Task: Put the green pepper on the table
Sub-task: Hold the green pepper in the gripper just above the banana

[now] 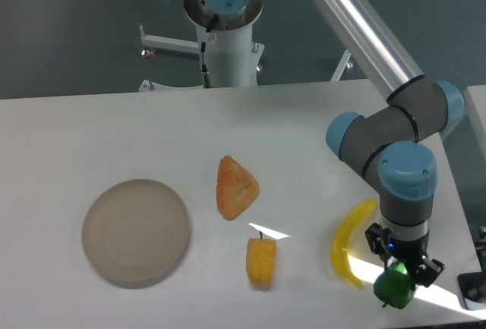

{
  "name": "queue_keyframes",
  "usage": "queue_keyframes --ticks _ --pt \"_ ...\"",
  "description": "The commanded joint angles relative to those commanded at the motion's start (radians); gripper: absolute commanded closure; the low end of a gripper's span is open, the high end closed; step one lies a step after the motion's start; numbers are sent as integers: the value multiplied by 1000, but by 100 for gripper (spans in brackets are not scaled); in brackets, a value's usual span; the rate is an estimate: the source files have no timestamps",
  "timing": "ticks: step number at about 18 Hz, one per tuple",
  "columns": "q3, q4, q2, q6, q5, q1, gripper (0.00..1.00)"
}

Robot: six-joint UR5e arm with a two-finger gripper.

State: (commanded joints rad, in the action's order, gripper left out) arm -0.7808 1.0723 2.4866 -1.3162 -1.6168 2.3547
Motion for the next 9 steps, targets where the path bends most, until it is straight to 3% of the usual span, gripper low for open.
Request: queue_keyframes --ticks 1,9 --pt "-140 96 -132 5 18 3 68" --pt "-141 97 -132 6 18 3 68"
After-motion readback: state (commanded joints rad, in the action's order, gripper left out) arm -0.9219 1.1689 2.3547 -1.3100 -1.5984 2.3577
